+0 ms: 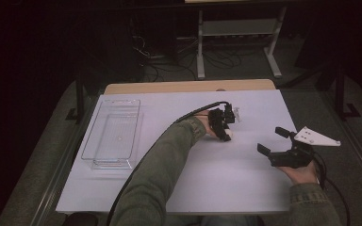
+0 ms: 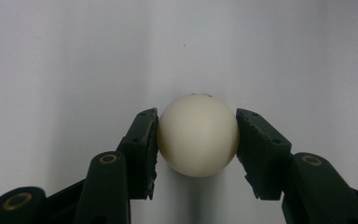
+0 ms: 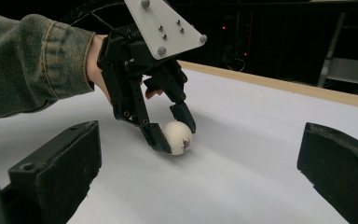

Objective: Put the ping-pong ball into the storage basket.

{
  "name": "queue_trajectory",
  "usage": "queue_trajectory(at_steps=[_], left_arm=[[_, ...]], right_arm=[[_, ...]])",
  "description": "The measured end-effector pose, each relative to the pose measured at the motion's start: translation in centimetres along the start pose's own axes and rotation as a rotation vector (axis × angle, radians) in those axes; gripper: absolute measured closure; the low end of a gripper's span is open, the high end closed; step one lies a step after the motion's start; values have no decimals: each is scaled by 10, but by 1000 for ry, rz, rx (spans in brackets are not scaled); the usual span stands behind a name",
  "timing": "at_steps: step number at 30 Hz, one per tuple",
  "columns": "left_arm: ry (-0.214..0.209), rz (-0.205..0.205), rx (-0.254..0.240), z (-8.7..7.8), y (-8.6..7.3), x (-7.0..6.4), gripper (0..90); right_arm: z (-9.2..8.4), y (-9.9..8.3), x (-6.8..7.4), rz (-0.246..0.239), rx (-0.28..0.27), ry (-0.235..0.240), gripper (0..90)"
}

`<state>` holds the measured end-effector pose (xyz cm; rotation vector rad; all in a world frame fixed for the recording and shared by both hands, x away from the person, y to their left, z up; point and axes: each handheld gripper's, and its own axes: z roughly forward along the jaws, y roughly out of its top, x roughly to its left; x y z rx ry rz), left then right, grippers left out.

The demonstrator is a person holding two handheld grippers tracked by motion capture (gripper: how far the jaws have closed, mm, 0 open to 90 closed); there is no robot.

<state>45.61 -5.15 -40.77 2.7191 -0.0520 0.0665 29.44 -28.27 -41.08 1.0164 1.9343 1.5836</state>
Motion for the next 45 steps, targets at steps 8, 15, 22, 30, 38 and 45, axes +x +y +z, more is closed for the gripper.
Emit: queue_trajectory(at_steps=[8, 15, 22, 30, 38, 45], left_arm=[[15, 1, -3, -12, 0, -1, 508], [23, 2, -2, -22, -1, -2, 509], [24, -3, -1, -33, -1, -3, 509], [28, 2, -9, -44, -2, -5, 510], [31, 7, -10, -57, -3, -5, 511], [22, 5, -8, -68, -6, -8, 512]], right_arm=[[0, 0, 1, 0, 3, 0, 0], [1, 0, 1, -2, 4, 0, 0], [1, 0, 2, -4, 6, 4, 0], [2, 0, 2, -3, 5, 3, 0], [2, 0, 3, -3, 6, 4, 0], [2, 0, 4, -6, 6, 6, 0]])
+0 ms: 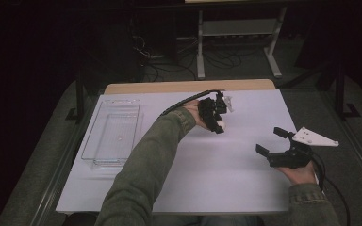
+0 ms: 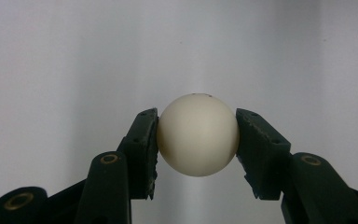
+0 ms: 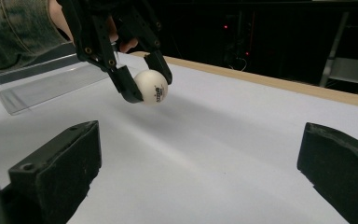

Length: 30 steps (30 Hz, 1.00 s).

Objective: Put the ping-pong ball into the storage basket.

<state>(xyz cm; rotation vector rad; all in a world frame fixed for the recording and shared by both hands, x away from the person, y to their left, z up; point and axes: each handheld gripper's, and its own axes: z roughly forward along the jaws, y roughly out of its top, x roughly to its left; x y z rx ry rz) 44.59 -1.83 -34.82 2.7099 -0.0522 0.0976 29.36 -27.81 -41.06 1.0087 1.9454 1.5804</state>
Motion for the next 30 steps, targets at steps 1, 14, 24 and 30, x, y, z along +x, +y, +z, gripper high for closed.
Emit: queue_trajectory(at_steps=[1, 14, 24, 30], left_arm=[[0, 1, -1, -1, 0, 0, 512], [15, 23, -4, -24, 1, -6, 513], [14, 25, 5, -37, 1, -9, 514], [14, 26, 14, -44, 0, -11, 514]], right_arm=[[0, 0, 0, -1, 1, 1, 0], [0, 0, 1, -7, -2, 2, 0], [0, 1, 2, -5, -6, 1, 0], [0, 1, 2, -7, -6, 3, 0]])
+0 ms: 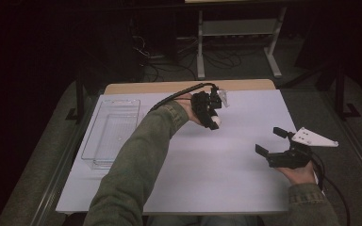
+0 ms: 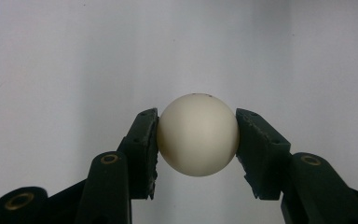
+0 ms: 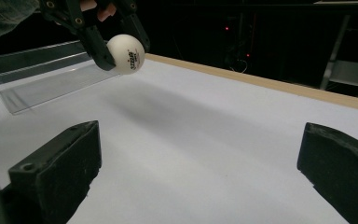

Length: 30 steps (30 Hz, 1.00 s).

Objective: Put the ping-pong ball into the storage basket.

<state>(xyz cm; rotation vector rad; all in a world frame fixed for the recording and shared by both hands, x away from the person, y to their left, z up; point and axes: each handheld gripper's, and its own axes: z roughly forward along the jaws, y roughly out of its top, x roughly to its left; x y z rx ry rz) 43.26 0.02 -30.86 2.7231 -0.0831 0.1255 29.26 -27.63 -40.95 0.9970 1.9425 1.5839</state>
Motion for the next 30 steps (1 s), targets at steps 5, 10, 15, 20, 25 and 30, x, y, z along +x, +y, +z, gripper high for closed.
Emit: queue_trajectory(at_steps=[5, 10, 15, 20, 25, 30], left_arm=[[1, 2, 11, -8, -1, 0, 514], [5, -11, 14, -16, -4, -1, 514], [9, -15, 8, -20, -6, -2, 514], [7, -15, 2, -25, -8, -3, 514], [11, -16, 11, -31, -11, -5, 513], [19, -15, 11, -40, -14, -5, 513]], right_arm=[[0, 0, 0, 0, 0, -1, 0], [0, 0, 0, -2, 1, 1, 0], [0, 0, 0, 1, -1, 0, 0], [0, 0, -1, 0, 1, -2, 0], [0, 0, 0, 1, 3, -2, 0], [-1, 0, -1, 1, -1, -4, 0]])
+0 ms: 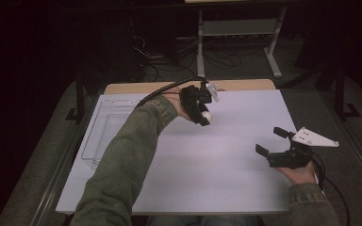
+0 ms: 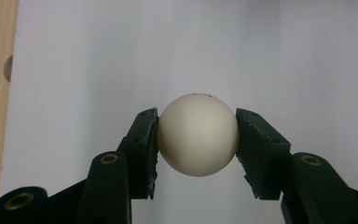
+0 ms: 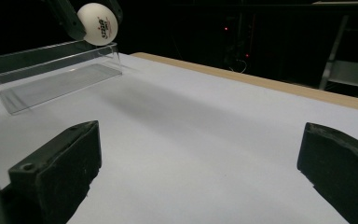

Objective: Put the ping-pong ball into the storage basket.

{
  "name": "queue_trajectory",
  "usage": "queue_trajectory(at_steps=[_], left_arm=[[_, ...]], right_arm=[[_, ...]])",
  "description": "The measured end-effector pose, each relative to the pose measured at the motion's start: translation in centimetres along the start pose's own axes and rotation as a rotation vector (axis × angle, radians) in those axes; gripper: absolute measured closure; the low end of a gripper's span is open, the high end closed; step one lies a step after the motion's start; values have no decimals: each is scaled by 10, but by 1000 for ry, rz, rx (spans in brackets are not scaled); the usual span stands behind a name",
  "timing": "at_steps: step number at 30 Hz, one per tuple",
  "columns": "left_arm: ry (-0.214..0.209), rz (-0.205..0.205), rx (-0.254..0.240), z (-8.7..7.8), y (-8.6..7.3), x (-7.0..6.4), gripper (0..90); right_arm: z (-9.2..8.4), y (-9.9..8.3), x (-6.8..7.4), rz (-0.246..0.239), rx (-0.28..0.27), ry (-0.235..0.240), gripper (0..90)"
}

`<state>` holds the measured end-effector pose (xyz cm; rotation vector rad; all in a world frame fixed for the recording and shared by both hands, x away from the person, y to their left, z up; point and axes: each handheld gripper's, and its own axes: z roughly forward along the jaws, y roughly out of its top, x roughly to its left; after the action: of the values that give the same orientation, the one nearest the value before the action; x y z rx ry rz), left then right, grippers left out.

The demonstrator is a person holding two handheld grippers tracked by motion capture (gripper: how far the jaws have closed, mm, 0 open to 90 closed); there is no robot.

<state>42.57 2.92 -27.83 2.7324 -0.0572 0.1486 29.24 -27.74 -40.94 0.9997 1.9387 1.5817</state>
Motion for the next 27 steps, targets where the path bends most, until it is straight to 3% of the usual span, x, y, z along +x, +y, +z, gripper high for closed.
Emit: queue_trajectory(at_steps=[13, 27], left_arm=[[3, -19, -21, -16, -8, 0, 513], [5, -33, 37, -28, -18, -2, 514]], right_arm=[[0, 0, 0, -1, 2, 0, 0], [1, 0, 0, -3, 5, -1, 0]])
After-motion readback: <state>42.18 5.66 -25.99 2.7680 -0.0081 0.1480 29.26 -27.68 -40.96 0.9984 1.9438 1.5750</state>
